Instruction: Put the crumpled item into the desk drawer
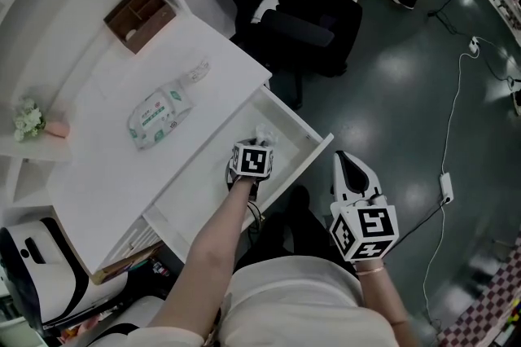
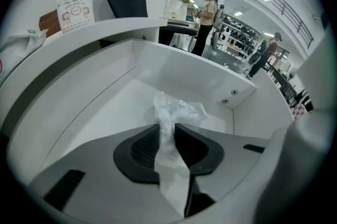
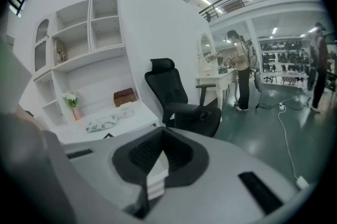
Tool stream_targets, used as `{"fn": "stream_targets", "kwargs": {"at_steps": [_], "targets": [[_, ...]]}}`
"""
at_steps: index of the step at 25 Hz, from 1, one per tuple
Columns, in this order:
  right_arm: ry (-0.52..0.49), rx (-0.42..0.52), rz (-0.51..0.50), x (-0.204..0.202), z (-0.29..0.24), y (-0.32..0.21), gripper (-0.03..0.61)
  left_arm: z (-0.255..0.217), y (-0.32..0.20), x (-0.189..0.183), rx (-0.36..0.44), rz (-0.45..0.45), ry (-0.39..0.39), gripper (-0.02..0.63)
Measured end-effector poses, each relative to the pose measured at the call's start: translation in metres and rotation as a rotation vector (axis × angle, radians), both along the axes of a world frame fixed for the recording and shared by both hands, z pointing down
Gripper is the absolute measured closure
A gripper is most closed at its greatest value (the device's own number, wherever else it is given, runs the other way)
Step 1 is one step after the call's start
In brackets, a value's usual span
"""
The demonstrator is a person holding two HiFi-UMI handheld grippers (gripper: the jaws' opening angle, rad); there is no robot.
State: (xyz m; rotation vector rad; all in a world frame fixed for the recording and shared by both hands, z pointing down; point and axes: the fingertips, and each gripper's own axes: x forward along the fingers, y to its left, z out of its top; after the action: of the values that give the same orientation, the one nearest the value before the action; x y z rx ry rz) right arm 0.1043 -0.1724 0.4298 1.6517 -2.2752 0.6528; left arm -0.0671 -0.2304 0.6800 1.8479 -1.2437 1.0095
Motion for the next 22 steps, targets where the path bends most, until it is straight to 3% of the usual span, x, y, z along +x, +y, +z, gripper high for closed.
{"fn": "stream_targets", "kwargs": {"at_steps": [10,22], "targets": [[-0.002,-0.014,0.004,0.007,0.004,0.001,0.577,-0.002,-0.005,0.000,0.016,-0.025,-0.001,0.458],[-0.017,-0.010,-0.014,0.001,0.002,0.000,0.577,-0.063,-0.018,-0.001,0.208,-0.103,0.097,0.443]]}}
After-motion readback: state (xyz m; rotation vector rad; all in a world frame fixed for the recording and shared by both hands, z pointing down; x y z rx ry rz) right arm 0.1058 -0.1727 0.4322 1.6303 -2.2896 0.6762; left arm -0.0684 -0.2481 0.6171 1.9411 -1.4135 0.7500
